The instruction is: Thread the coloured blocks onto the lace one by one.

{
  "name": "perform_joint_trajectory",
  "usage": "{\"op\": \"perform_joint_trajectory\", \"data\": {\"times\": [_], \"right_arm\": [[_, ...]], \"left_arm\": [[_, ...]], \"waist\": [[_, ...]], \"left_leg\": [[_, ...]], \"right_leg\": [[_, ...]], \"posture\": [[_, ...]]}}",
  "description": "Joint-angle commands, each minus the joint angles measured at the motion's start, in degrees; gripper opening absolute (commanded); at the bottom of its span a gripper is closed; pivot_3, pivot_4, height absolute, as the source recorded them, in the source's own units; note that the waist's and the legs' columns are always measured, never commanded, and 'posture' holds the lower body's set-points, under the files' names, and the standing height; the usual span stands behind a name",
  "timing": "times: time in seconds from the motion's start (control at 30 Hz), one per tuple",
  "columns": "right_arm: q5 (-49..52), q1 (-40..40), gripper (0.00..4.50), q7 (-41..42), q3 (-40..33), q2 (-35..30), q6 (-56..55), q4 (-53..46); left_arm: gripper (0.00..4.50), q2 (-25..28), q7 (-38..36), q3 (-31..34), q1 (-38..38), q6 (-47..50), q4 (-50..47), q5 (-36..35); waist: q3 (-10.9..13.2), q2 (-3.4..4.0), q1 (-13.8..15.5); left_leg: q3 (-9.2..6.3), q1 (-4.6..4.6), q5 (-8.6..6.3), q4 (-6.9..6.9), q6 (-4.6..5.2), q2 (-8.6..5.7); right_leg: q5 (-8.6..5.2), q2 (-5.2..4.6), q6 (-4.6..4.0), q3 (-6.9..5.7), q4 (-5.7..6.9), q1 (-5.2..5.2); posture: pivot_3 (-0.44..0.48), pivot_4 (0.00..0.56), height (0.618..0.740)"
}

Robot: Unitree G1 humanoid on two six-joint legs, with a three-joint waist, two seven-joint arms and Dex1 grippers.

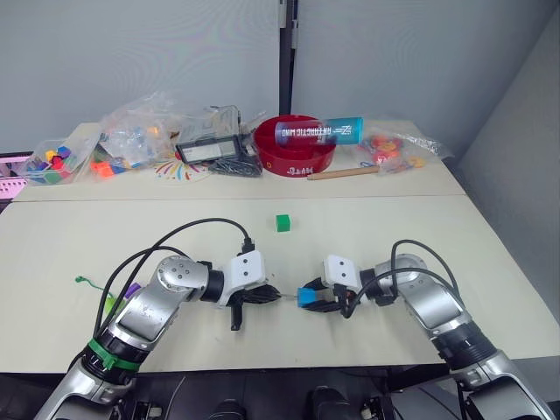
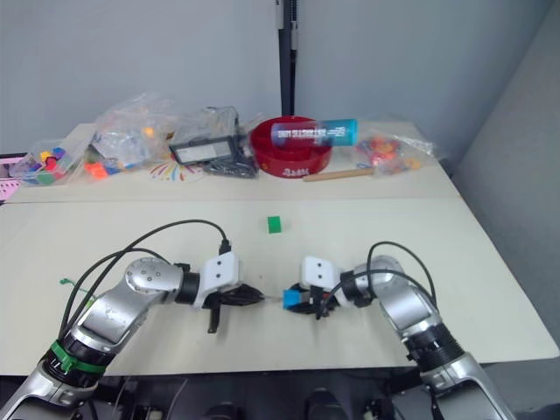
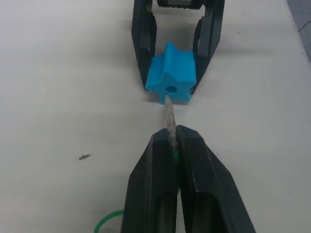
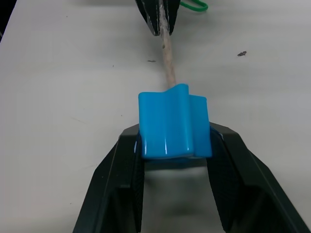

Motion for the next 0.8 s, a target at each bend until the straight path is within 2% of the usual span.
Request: {"op": "perform_joint_trajectory", "data": {"times": [0.03,0.27,0.63,0.8], "right_arm": [[-0.2,0.4,1.32,-0.5,0.4,-0.1,-1.6,-0.3],[-0.1,0.5,1.32,-0.2,0.1,-0.5,-3.0,0.8],[0.0,-0.3,1.32,-0.4,1.1,0.7,-1.2,-1.1],[0.1,-0.4,1.32,-1.0,1.4,1.5,0.9,-2.8]], "left_arm": [[0.00,-0.2,0.0,1.0,0.1,-0.4,-3.0,-2.0],[0.00,-0.1,2.0,2.7,3.1,0.3,-4.4,-3.0],[0.00,-0.9,1.7,0.1,3.4,-2.7,-2.3,-2.1],[0.00,-4.3,1.7,-2.9,1.4,-5.6,1.9,-0.3]], "waist": [[0.0,0.00,0.0],[0.0,0.00,-0.1],[0.0,0.00,-0.2],[0.0,0.00,-0.1]], "left_leg": [[0.00,0.00,0.00,0.00,0.00,0.00],[0.00,-0.01,0.00,0.00,0.00,0.01],[0.00,0.00,0.00,0.00,0.00,0.01],[0.00,0.00,0.00,0.00,0.00,0.00]], "right_leg": [[0.00,0.00,0.00,0.00,0.00,0.00],[0.00,0.00,0.00,0.00,0.03,-0.03],[0.00,0.01,0.00,0.01,0.03,-0.02],[0.00,0.01,0.00,0.00,0.03,-0.02]], "posture": [[0.000,0.150,0.740],[0.000,0.150,0.740],[0.000,0.150,0.740],[0.000,0.150,0.740]]}}
